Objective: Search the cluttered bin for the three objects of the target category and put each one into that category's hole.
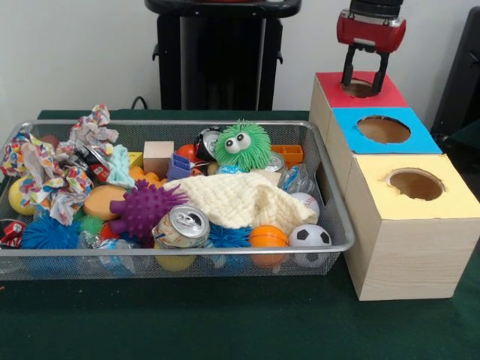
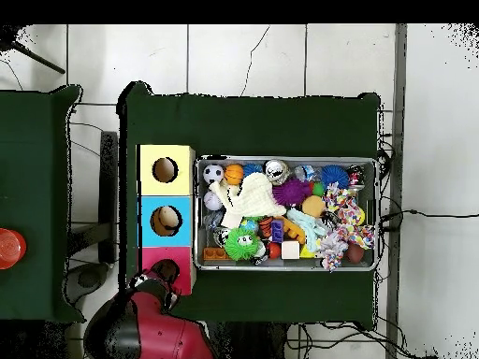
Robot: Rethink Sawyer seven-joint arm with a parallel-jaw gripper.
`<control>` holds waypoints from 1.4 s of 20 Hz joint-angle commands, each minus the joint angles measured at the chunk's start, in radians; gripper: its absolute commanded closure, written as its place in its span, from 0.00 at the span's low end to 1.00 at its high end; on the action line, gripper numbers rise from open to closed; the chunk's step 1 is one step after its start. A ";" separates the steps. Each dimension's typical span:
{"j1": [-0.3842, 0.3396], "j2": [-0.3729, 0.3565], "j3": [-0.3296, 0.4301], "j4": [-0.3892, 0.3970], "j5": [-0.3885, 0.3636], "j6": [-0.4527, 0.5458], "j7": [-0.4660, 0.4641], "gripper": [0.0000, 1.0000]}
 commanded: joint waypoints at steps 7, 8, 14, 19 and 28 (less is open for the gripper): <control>-0.029 0.013 0.022 -0.062 0.008 0.124 0.133 0.00; -0.025 0.012 0.018 -0.064 0.007 0.126 0.132 0.00; -0.020 -0.031 -0.022 -0.074 -0.026 0.184 0.092 0.00; 0.015 -0.136 -0.126 -0.105 -0.104 0.379 0.052 0.00; -0.066 -0.244 -0.112 -0.115 -0.230 0.520 -0.034 0.00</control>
